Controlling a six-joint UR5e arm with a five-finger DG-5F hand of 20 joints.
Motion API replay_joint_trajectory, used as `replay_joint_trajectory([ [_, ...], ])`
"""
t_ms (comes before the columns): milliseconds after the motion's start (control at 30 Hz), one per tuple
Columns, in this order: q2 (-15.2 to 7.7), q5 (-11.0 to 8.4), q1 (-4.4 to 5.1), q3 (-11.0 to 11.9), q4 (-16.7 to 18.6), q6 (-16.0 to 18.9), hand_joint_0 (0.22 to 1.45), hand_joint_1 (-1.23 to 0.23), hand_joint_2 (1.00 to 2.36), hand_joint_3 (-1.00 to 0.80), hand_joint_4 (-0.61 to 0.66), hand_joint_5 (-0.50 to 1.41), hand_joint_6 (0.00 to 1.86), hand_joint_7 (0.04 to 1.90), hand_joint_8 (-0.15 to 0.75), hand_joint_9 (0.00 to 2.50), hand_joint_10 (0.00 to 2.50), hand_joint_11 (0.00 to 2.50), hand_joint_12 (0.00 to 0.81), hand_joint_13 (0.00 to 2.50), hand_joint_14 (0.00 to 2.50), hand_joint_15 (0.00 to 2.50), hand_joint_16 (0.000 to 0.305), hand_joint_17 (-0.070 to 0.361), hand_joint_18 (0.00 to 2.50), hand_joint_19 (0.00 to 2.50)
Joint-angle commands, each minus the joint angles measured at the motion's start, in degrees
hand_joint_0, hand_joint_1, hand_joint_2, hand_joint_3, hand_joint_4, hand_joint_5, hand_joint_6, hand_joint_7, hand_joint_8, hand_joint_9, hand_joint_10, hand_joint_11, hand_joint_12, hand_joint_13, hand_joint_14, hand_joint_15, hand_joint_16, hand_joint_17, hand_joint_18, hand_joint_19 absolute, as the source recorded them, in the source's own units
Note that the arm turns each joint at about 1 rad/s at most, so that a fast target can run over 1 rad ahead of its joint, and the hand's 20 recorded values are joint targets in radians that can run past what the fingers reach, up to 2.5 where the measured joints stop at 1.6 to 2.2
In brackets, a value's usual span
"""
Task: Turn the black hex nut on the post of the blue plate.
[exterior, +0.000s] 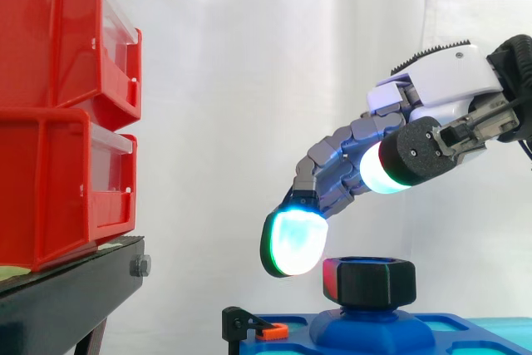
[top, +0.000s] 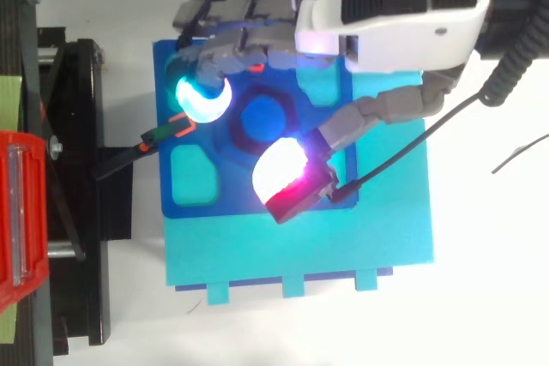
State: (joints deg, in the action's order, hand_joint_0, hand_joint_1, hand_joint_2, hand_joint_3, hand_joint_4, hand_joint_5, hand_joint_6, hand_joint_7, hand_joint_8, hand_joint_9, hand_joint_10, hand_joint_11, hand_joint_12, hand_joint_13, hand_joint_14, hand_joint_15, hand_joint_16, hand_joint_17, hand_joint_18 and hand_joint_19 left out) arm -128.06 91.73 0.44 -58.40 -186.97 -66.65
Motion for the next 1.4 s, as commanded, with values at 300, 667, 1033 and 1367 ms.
replay_joint_trajectory([
  [300,0.01,-0.41,2.02,-0.05,1.0,0.55,0.46,-0.36,1.0,-0.5,0.16,-0.21,0.5,0.78,0.209,0.25,0.0,0.01,0.338,0.03,0.0,0.06,0.053,0.12,0.0,0.14],
  [667,0.01,-0.94,3.16,-0.05,0.73,0.55,0.46,-0.36,1.0,-0.5,0.16,-0.21,0.5,0.78,0.209,0.25,0.0,0.02,0.337,0.04,0.0,0.06,0.053,0.119,0.0,0.15],
  [1033,-0.08,-0.68,3.34,-2.95,1.79,2.4,0.46,-0.36,1.0,-0.5,0.16,-0.21,0.5,0.78,0.204,0.24,0.0,0.01,0.334,0.04,0.0,0.05,0.052,0.118,0.0,0.16],
  [1367,0.01,0.38,2.9,-2.95,1.88,3.19,0.46,-0.36,1.0,-0.5,0.16,-0.21,0.5,0.78,0.203,0.24,0.0,0.01,0.334,0.04,0.0,0.06,0.052,0.117,0.0,0.16],
])
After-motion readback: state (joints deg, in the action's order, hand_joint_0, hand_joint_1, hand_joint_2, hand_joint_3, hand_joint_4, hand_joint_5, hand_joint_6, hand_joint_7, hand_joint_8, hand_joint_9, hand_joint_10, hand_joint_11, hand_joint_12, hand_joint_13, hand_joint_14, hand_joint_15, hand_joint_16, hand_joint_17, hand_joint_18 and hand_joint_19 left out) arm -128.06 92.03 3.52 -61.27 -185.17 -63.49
